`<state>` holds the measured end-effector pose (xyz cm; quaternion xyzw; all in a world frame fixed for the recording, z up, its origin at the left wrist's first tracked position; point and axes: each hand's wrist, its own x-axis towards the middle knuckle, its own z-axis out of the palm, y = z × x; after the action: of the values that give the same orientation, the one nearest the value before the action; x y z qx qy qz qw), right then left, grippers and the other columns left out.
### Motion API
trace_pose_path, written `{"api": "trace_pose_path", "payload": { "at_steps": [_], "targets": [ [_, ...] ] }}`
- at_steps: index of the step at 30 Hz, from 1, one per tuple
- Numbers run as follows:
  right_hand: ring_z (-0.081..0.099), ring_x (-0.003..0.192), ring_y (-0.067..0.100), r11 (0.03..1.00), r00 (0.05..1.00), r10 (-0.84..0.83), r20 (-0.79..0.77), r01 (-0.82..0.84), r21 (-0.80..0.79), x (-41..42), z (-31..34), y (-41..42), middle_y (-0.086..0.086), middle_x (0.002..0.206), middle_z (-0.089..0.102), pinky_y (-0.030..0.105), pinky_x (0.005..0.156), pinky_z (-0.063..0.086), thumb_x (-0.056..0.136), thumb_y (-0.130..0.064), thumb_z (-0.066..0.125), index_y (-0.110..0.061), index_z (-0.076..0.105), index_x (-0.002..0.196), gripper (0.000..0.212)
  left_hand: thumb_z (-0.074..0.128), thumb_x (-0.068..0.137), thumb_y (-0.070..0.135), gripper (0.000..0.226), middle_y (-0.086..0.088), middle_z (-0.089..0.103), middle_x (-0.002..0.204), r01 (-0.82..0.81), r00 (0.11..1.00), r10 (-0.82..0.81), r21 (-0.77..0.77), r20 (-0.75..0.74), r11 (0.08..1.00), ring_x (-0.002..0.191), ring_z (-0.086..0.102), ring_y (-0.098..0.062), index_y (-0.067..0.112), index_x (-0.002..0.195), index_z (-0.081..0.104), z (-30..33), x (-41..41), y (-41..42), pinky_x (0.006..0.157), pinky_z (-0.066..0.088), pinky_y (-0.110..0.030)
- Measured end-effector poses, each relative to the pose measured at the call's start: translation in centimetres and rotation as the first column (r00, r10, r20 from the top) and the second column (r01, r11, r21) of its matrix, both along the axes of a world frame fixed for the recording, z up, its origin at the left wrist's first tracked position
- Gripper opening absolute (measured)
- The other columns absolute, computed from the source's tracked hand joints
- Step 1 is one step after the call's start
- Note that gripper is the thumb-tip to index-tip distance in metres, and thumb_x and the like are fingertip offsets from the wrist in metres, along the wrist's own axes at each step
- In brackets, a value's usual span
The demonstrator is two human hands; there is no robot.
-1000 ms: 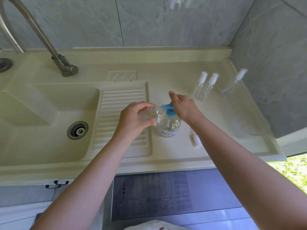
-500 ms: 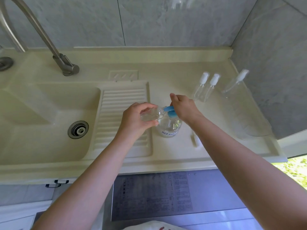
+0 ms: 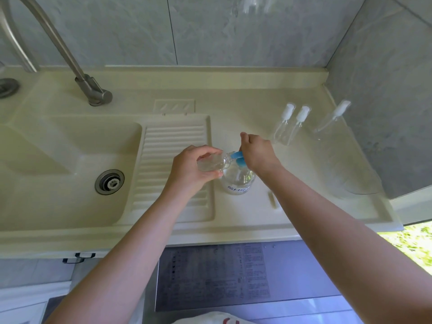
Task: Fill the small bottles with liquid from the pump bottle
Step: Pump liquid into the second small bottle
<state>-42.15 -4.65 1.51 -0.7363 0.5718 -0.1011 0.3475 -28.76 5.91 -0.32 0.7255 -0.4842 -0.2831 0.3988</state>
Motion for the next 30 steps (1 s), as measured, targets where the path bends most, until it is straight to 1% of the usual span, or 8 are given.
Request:
{"api": "trace_pose_path", "payload": {
  "at_steps": [4, 9, 11, 15, 18, 21, 25, 30],
  "targets": [
    [0.055, 0.096, 0.033, 0.996, 0.996, -0.065, 0.061, 0.061, 0.067, -0.5, -0.1, -0.5, 0.020, 0.105, 0.064, 0.033, 0.078, 0.039, 0.106, -0.037, 0.026, 0.001, 0.063, 0.107, 0.053, 0.088, 0.063, 0.012, 0.050, 0.005, 0.064, 0.105, -0.001, 1.000, 0.001, 0.000, -0.004, 1.000, 0.093, 0.055, 0.009, 0.031, 0.107, 0.072, 0.0, -0.1, 0.0, 0.077, 0.033, 0.004],
    [0.058, 0.073, 0.026, 0.975, 0.993, -0.097, 0.065, 0.082, 0.207, -0.9, 0.5, -1.4, 0.012, 0.089, 0.064, 0.036, 0.084, 0.047, 0.098, -0.059, 0.031, -0.011, 0.066, 0.092, 0.060, 0.088, 0.064, 0.011, 0.050, 0.004, 0.065, 0.105, 0.007, 1.000, -0.007, -0.017, -0.002, 1.000, 0.088, 0.053, 0.017, 0.029, 0.107, 0.072, 0.5, 0.0, 0.0, 0.076, 0.032, 0.005],
    [0.057, 0.073, 0.026, 0.979, 0.996, -0.077, 0.034, 0.069, 0.192, -0.8, 0.6, -1.5, 0.012, 0.088, 0.063, 0.036, 0.083, 0.047, 0.099, -0.056, 0.031, -0.010, 0.065, 0.093, 0.058, 0.088, 0.064, 0.011, 0.050, 0.005, 0.064, 0.104, 0.009, 1.000, -0.009, -0.024, -0.002, 1.000, 0.086, 0.052, 0.018, 0.029, 0.107, 0.072, 0.5, 0.0, 0.0, 0.076, 0.033, 0.005],
    [0.046, 0.088, 0.029, 0.999, 0.996, 0.033, -0.081, -0.032, 0.018, -0.2, 0.4, -0.5, 0.024, 0.111, 0.060, 0.037, 0.084, 0.041, 0.108, -0.030, 0.021, 0.003, 0.058, 0.116, 0.050, 0.088, 0.063, 0.011, 0.050, 0.006, 0.064, 0.104, 0.006, 1.000, -0.006, -0.023, -0.010, 1.000, 0.085, 0.051, 0.022, 0.028, 0.108, 0.072, 0.2, -0.1, 0.0, 0.076, 0.032, 0.005],
    [0.050, 0.090, 0.033, 1.000, 0.999, -0.003, -0.034, 0.002, -0.024, 0.0, 0.1, 0.1, 0.025, 0.106, 0.059, 0.037, 0.082, 0.041, 0.108, -0.027, 0.020, 0.005, 0.057, 0.115, 0.049, 0.088, 0.063, 0.012, 0.051, 0.006, 0.064, 0.106, 0.008, 1.000, -0.008, -0.003, -0.012, 1.000, 0.087, 0.053, 0.020, 0.030, 0.108, 0.072, -0.2, -0.1, -0.1, 0.077, 0.033, 0.005],
    [0.055, 0.092, 0.033, 0.998, 0.995, -0.058, 0.075, 0.057, 0.016, -0.5, -0.3, -0.1, 0.016, 0.101, 0.064, 0.035, 0.085, 0.045, 0.107, -0.029, 0.027, 0.000, 0.063, 0.107, 0.046, 0.088, 0.063, 0.012, 0.051, 0.005, 0.064, 0.105, 0.002, 1.000, -0.002, -0.002, -0.008, 1.000, 0.087, 0.052, 0.018, 0.031, 0.108, 0.072, -0.1, -0.1, -0.2, 0.076, 0.033, 0.004],
    [0.054, 0.070, 0.014, 0.972, 0.894, -0.204, 0.398, 0.134, 0.195, -2.2, -0.6, 0.2, -0.002, 0.082, 0.066, 0.027, 0.072, 0.042, 0.100, -0.049, 0.043, -0.017, 0.070, 0.079, 0.047, 0.088, 0.063, 0.011, 0.051, 0.003, 0.065, 0.105, 0.006, 1.000, -0.006, -0.028, -0.001, 1.000, 0.085, 0.053, 0.017, 0.029, 0.108, 0.073, 0.3, 0.0, -0.3, 0.076, 0.033, 0.004],
    [0.059, 0.080, 0.009, 0.992, 0.813, -0.097, 0.573, 0.033, 0.122, -4.3, -1.4, 2.0, -0.009, 0.097, 0.072, 0.028, 0.076, 0.048, 0.093, -0.039, 0.063, -0.019, 0.074, 0.091, 0.023, 0.089, 0.063, 0.012, 0.050, 0.002, 0.066, 0.105, 0.004, 1.000, -0.003, -0.042, 0.010, 0.999, 0.093, 0.056, 0.004, 0.030, 0.107, 0.073, 0.3, 0.1, -0.3, 0.078, 0.034, 0.003]
  ]
}}
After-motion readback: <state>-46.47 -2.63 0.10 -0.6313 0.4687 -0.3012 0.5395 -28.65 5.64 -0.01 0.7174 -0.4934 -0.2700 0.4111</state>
